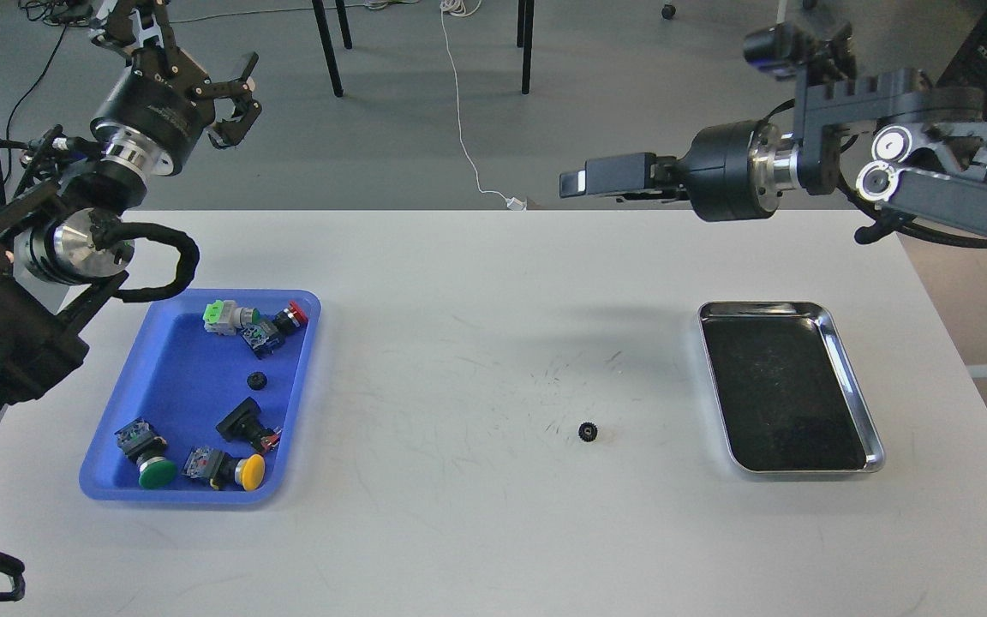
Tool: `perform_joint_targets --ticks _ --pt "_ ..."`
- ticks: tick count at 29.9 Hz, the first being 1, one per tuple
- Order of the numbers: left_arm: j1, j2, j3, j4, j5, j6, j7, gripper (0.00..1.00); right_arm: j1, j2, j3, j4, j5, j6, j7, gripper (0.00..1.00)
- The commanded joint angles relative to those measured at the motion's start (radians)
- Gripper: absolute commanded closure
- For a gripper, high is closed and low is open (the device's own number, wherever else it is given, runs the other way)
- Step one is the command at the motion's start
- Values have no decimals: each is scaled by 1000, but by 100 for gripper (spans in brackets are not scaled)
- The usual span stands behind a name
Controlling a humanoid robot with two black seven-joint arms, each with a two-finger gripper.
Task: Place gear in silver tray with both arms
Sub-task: 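Move the right gripper down over the black gear on the table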
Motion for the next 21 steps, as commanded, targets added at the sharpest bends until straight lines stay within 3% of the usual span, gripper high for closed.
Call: perform_joint_targets --ticks 1,14,21 --pt "7 11 -15 0 -1 -3 -2 2 22 119 -124 3 -118 -65 75 5" --pt "30 42 -36 0 1 -6 -3 2 9 470 -371 -147 -305 -85 124 6" --pt "47 56 -36 0 -1 -7 -5 2 -19 481 -468 -212 -311 -88 127 9"
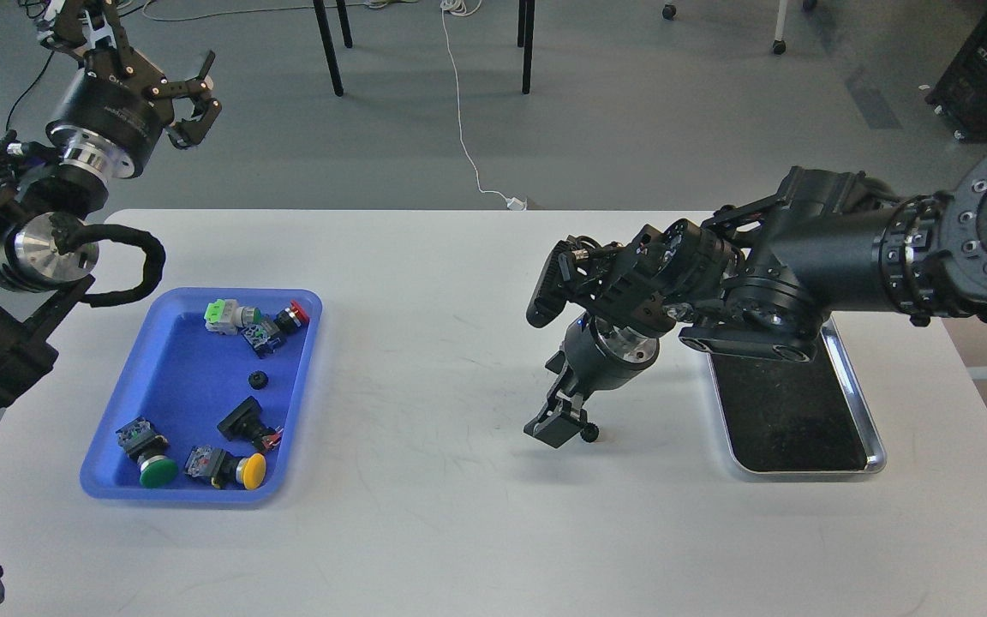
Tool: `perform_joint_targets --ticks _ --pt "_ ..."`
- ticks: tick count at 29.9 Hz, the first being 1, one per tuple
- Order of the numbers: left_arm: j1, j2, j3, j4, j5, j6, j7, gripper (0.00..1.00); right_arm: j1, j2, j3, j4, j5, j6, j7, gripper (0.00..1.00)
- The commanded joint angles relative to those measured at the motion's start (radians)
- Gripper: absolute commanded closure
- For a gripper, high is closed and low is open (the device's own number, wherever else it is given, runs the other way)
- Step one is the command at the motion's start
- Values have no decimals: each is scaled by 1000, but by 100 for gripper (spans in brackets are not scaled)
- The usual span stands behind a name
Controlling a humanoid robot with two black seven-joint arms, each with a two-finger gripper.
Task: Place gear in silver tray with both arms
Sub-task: 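Move the right gripper down over the black gear on the table, then close the right gripper on the black gear and lift it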
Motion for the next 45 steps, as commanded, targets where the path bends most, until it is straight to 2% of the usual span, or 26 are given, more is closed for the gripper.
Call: perform_joint_targets --ticks 1,3,9,14,31,34,38,42,45 --pt "8 9 0 0 0 -3 0 2 -12 2 -51 -18 -2 0 2 12" --pt "11 17 0 0 0 -17 0 2 -13 2 -72 -27 -16 0 2 20" --pt "19 26 0 0 0 -32 0 2 -26 2 -109 -56 -80 0 2 26" --pt "23 26 -1 0 0 -32 -2 2 -35 2 -112 -48 -75 0 2 35" --pt "31 29 -1 0 0 -34 0 2 -61 2 -77 -21 -34 -3 2 38" --pt "31 34 -1 0 0 -34 0 2 -69 2 -79 -27 -34 -3 2 41" --pt "31 40 -1 0 0 -34 0 2 -67 2 -79 -27 -34 -3 2 52" --pt "31 43 -1 0 0 -34 0 2 -69 2 -79 -25 -34 -2 2 73" --pt "31 45 -1 0 0 -34 0 2 -69 2 -82 -27 -34 0 2 79"
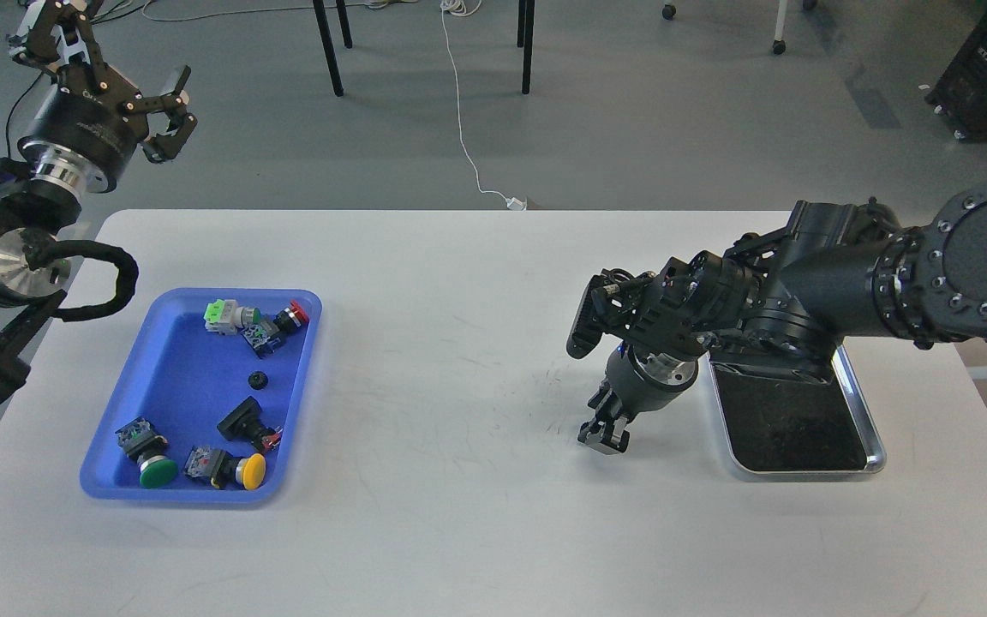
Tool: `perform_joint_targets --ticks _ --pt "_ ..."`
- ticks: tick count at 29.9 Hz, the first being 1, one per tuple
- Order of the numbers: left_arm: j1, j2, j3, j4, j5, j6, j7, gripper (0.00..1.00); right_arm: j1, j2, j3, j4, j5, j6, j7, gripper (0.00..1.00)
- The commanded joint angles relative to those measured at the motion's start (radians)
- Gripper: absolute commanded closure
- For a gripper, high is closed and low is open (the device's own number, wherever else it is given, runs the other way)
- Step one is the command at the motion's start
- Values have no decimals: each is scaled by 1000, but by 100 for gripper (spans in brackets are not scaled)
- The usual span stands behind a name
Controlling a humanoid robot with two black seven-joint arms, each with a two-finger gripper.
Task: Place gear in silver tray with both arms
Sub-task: 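Close the right gripper on the black gear and lift it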
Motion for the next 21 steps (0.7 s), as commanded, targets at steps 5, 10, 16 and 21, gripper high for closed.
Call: perform_joint_targets --ticks 5,10,16,21 --pt "0 3 0 0 0 0 0 2 -8 0 -6 -1 0 1 0 88" --pt "0 5 0 0 0 0 0 2 -14 0 -4 -19 1 -5 0 94" --pt "0 7 -1 0 0 0 0 2 50 0 -1 -15 3 -4 0 94" --pt "0 11 -1 0 0 1 0 2 121 -12 -23 13 -18 -1 0 94"
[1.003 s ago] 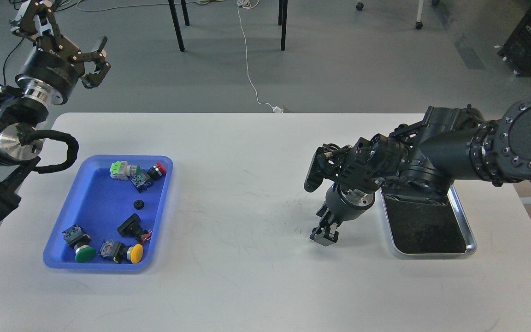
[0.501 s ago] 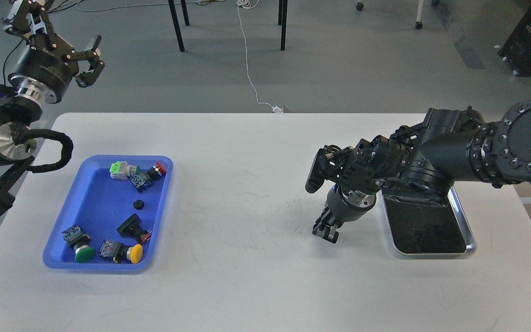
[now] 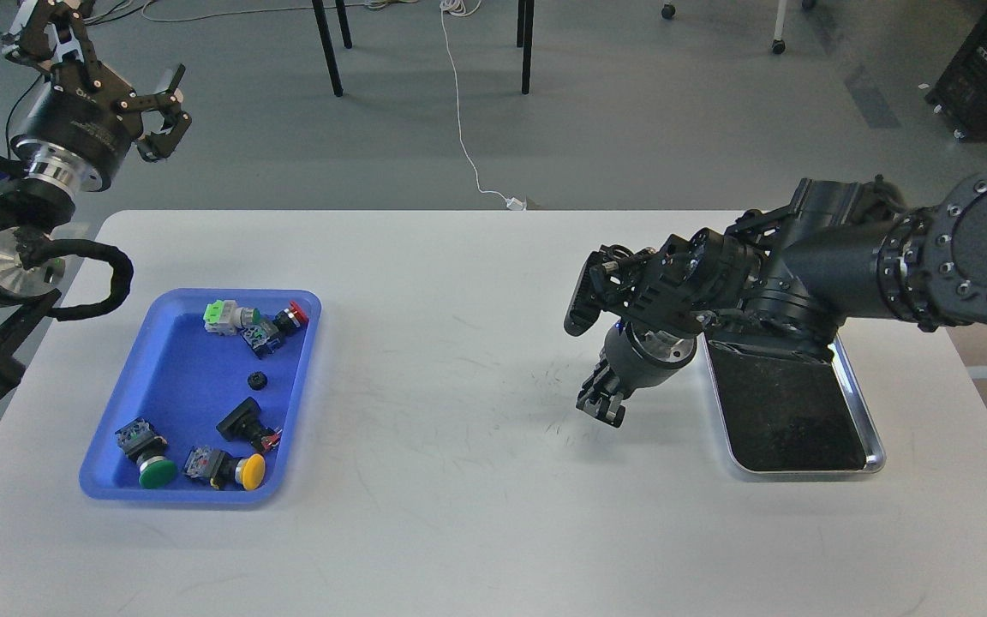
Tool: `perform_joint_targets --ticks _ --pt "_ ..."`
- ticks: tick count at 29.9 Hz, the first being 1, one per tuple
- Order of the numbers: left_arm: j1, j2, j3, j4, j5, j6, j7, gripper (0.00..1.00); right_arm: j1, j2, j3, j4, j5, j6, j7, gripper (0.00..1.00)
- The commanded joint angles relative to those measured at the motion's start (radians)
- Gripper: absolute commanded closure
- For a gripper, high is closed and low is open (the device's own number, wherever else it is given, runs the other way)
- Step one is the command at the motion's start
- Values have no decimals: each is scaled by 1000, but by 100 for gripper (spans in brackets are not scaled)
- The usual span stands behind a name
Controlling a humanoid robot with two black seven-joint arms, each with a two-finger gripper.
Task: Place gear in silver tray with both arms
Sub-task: 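Close the right gripper on the black gear and lift it, then carry the gear over the silver tray and open the right gripper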
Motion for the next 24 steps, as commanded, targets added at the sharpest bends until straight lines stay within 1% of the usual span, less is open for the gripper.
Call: perform_joint_targets --ticks 1,8,11,15,19,21,24 --pt "0 2 0 0 0 2 0 2 41 -40 -29 22 -26 2 0 94" --pt "0 2 0 -2 2 3 0 2 31 -288 -63 45 -220 2 0 94" --pt "0 1 0 -2 2 3 0 2 21 -377 -63 79 -249 2 0 93" --pt "0 -1 0 -2 2 3 0 2 -14 -460 -63 93 -275 2 0 93" --pt "0 -1 0 -3 2 8 0 2 -68 -515 -57 93 -286 -1 0 91" --pt "0 -1 0 -5 2 9 0 2 -91 -529 -52 84 -286 -11 0 91" --pt "-2 -1 0 -5 2 11 0 2 -122 -531 -51 68 -286 -57 0 88"
